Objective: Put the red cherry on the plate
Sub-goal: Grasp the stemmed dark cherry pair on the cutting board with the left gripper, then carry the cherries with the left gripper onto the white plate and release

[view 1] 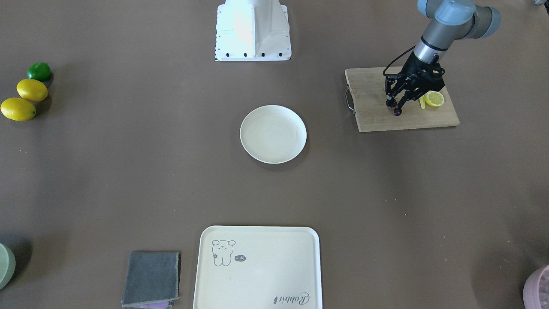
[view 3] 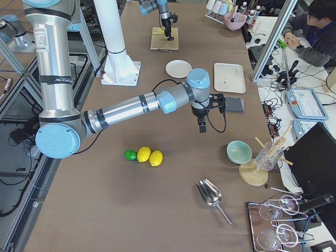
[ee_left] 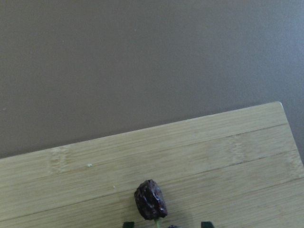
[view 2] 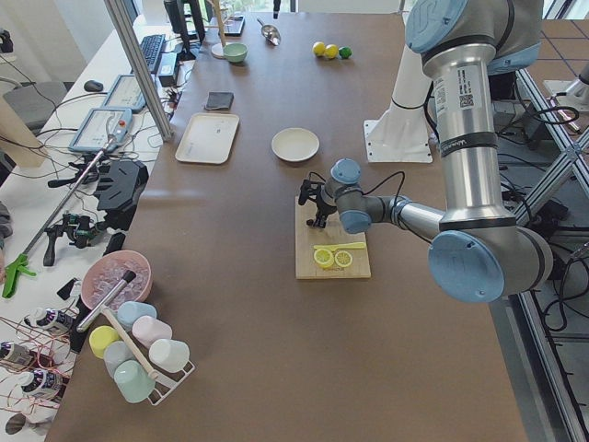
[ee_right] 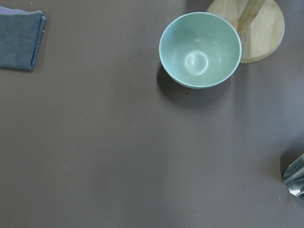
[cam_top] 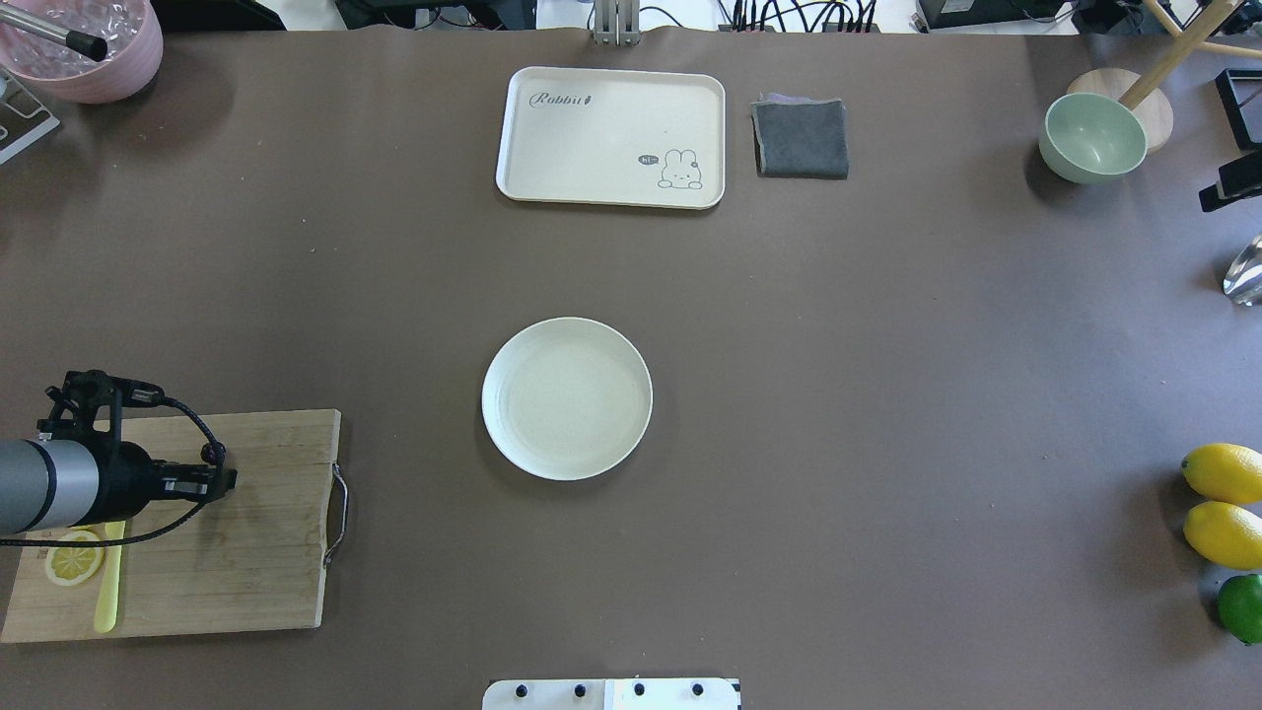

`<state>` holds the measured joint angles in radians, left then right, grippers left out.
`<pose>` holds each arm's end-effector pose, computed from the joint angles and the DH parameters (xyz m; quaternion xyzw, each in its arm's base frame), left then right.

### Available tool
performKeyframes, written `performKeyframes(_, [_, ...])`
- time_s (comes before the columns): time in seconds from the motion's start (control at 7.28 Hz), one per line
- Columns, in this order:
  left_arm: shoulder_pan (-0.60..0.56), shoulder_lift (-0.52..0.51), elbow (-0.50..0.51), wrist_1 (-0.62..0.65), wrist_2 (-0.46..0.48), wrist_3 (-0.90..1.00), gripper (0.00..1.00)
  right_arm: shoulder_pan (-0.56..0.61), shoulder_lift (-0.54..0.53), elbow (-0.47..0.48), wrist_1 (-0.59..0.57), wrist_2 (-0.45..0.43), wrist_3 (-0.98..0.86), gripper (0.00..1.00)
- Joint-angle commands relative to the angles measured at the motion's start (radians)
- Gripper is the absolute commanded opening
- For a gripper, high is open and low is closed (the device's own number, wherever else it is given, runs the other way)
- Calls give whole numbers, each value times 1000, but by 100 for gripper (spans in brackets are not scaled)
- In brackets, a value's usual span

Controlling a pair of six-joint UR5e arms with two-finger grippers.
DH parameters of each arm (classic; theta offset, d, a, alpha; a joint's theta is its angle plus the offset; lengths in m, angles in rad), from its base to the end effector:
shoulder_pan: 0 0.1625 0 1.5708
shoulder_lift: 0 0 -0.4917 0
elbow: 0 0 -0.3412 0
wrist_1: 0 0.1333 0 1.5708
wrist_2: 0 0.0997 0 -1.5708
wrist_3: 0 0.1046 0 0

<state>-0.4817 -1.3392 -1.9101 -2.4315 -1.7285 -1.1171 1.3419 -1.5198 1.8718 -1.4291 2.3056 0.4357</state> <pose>0.2720 -0.2741 0.5808 0.1470 0.4457 0.0243 0.8827 -0.0451 -0.4720 0.5570 0.1019 -0.4036 0.0061 0.9092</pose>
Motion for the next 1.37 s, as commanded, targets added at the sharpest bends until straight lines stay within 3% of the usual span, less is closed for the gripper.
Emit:
performKeyframes(0.0, [-1,0,-15,0,1,0,2,-1,1,-3,1,0,0,100])
performKeyframes(0.41, [-15,-8,-89,2,-8,-15,0,0,0,-6,1,0,0,100])
performKeyframes(0.55, [-15,-62,-80,6,-8,-41,0,5,-14,-11,4,0,-2,100])
performKeyframes(0.69, [-15,-165,-80,99,-8,-56,0,17,-43,-11,10,-2,-2,100])
performKeyframes(0.96, [-14,-516,-52,451,-5,-133,0,93,-109,-13,0,9,-73,100])
performKeyframes(1.1, [-6,-675,23,577,0,-165,0,123,-137,-16,-28,20,-153,100])
performKeyframes(1.24, [-3,-772,134,581,3,-191,0,159,-151,-16,-80,47,-219,100])
